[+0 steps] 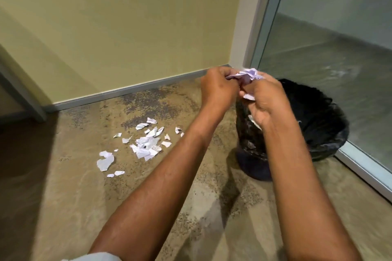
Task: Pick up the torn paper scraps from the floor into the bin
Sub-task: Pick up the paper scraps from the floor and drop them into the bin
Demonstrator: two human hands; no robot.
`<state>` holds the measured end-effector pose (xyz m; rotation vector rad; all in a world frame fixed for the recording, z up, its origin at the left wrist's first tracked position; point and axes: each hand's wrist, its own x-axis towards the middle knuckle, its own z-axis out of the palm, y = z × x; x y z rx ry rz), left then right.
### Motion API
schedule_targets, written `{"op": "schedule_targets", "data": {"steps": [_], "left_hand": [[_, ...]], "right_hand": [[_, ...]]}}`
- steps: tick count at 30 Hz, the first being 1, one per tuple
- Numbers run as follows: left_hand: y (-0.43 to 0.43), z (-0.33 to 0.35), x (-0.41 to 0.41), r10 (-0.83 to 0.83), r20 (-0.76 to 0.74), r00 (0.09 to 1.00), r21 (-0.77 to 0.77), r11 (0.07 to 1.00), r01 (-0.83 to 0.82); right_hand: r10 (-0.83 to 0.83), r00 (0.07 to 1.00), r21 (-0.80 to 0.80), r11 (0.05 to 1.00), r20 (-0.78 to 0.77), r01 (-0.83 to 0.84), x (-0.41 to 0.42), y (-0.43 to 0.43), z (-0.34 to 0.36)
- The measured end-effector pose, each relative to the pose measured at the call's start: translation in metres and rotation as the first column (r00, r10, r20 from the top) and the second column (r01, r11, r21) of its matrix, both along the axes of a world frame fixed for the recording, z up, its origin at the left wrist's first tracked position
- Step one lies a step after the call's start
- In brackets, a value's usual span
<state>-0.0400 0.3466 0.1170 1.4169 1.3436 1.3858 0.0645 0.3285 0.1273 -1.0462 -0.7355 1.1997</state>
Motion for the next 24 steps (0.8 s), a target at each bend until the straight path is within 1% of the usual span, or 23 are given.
{"op": "schedule_targets", "data": {"steps": [2,4,9,10,12,14,16,18,19,20,22,24], "left_hand": [[0.000,0.003,0.026,-0.065,0.019,0.998,-0.005,0.998,0.065],[0.001,0.000,0.051,-0.105,0.012,0.994,-0.033,0.994,0.105],[0.006,-0.022,0.090,-0.286,-0.059,0.956,-0.150,0.950,0.275],[0.008,-0.029,0.095,-0.296,-0.094,0.951,-0.156,0.947,0.279],[0.003,-0.035,0.099,-0.250,-0.198,0.948,-0.136,0.965,0.226],[-0.004,-0.036,0.098,-0.217,-0.327,0.920,-0.114,0.975,0.189],[-0.006,-0.037,0.096,-0.182,-0.448,0.875,-0.075,0.983,0.166],[-0.006,-0.036,0.091,-0.187,-0.478,0.858,-0.071,0.982,0.174],[-0.006,-0.033,0.088,-0.213,-0.479,0.851,-0.078,0.977,0.200],[-0.006,-0.030,0.084,-0.247,-0.480,0.842,-0.085,0.968,0.236],[-0.008,-0.022,0.075,-0.301,-0.462,0.834,-0.080,0.951,0.299],[-0.009,-0.015,0.066,-0.309,-0.436,0.845,-0.042,0.945,0.324]], "right_hand": [[-0.050,0.997,-0.023,0.998,0.056,0.052,0.029,-0.003,0.003],[-0.066,0.987,-0.060,0.995,0.145,0.075,0.056,-0.005,0.003],[-0.076,0.953,-0.201,0.970,0.294,0.139,0.099,-0.009,-0.009],[-0.075,0.940,-0.228,0.961,0.332,0.157,0.104,-0.009,-0.013],[-0.078,0.902,-0.266,0.942,0.424,0.206,0.112,-0.010,-0.020],[-0.091,0.826,-0.272,0.919,0.556,0.285,0.118,-0.010,-0.031],[-0.083,0.699,-0.235,0.908,0.710,0.347,0.119,-0.008,-0.038],[-0.057,0.537,-0.207,0.884,0.842,0.418,0.118,-0.006,-0.040],[-0.042,0.472,-0.199,0.871,0.881,0.448,0.113,-0.008,-0.036],[-0.039,0.428,-0.185,0.863,0.903,0.470,0.111,-0.006,-0.035],[-0.071,0.393,-0.141,0.863,0.917,0.485,0.105,-0.008,-0.029],[-0.141,0.356,-0.060,0.865,0.924,0.498,0.099,-0.010,-0.024]]}}
